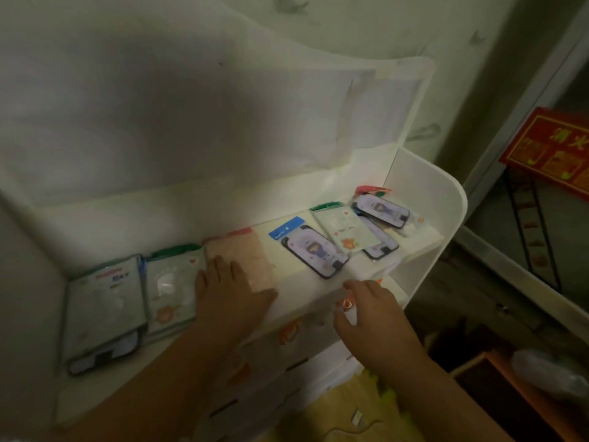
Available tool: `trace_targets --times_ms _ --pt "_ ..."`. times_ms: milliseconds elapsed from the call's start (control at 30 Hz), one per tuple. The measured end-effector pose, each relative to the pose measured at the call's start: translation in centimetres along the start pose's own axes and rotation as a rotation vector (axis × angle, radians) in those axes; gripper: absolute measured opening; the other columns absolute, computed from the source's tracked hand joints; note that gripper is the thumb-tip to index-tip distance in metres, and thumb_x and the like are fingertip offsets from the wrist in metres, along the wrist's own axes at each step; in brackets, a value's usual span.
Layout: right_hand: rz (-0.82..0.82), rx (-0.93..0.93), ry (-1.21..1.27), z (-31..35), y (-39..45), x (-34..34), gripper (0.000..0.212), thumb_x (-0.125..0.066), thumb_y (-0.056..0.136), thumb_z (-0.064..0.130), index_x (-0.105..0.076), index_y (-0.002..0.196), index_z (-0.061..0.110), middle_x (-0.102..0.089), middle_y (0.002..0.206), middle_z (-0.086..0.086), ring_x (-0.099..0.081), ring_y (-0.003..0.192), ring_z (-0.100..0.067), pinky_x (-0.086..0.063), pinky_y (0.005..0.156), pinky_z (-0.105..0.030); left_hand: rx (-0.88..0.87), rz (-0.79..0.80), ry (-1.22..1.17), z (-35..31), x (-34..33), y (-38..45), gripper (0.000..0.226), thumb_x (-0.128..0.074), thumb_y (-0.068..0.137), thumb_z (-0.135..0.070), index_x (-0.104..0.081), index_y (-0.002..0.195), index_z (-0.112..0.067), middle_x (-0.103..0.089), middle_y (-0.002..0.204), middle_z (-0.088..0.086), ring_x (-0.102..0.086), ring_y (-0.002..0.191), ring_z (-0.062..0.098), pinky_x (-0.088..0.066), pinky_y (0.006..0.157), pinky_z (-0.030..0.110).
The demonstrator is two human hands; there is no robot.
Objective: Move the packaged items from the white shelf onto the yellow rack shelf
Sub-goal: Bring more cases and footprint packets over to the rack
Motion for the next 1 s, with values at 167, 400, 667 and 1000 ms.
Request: trace_targets --times_ms 167,400,667,1000 --pt "0.054 -0.027 0.0 -1.5 4.0 -0.9 0.048 -0.053 0.089 0.043 -0.046 0.132 0.024 -0.052 0.123 0.002 -0.043 0.105 -0.014 -0.04 0.091 -0.028 -0.096 -0.051 0.173 0.2 -0.1 1.2 0.095 -0.027 0.078 -0.078 -0.058 0.125 -0.001 -0.061 0.12 0.026 -0.058 0.107 0.04 -0.043 0.088 0.048" --pt "0.073 -0.021 -0.042 -2.7 7.9 -1.8 0.072 -0.056 0.08 0.063 -0.041 0.134 0.019 -0.054 0.129 -0.006 -0.049 0.118 -0.025 -0.044 0.098 -0.038 -0.205 -0.088 0.369 -1.6 1.4 1.8 0.094 0.002 0.081 -0.072 -0.045 0.134 -0.009 -0.06 0.119 0.017 -0.059 0.101 0.031 -0.046 0.079 0.037" --pt "0.13 -0.031 -0.085 -2.9 9.7 -2.9 0.096 -0.056 0.078 0.068 -0.023 0.148 0.011 -0.036 0.146 -0.014 -0.034 0.134 -0.031 -0.03 0.11 -0.041 -0.062 -0.054 0.036 -2.8 0.0 0.1 0.061 -0.031 0.085 -0.069 -0.053 0.125 -0.028 -0.051 0.136 0.007 -0.038 0.131 0.033 -0.032 0.11 0.048" --pt "0.066 -0.008 -0.088 -3.4 10.7 -4.6 0.111 -0.047 0.076 0.079 -0.008 0.153 0.009 -0.023 0.155 -0.02 -0.024 0.142 -0.035 -0.025 0.116 -0.046 0.337 0.074 -0.291 -3.7 1.8 0.6 0.104 -0.074 0.06 -0.064 -0.024 0.144 -0.029 -0.009 0.157 0.014 -0.023 0.141 0.037 -0.032 0.11 0.05"
Point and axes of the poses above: each hand's wrist, its own y-axis towards the middle knuckle, its own x-axis out of the back of the hand, z = x × y, the point moved 5 cm from there along y, towards the middle knuckle
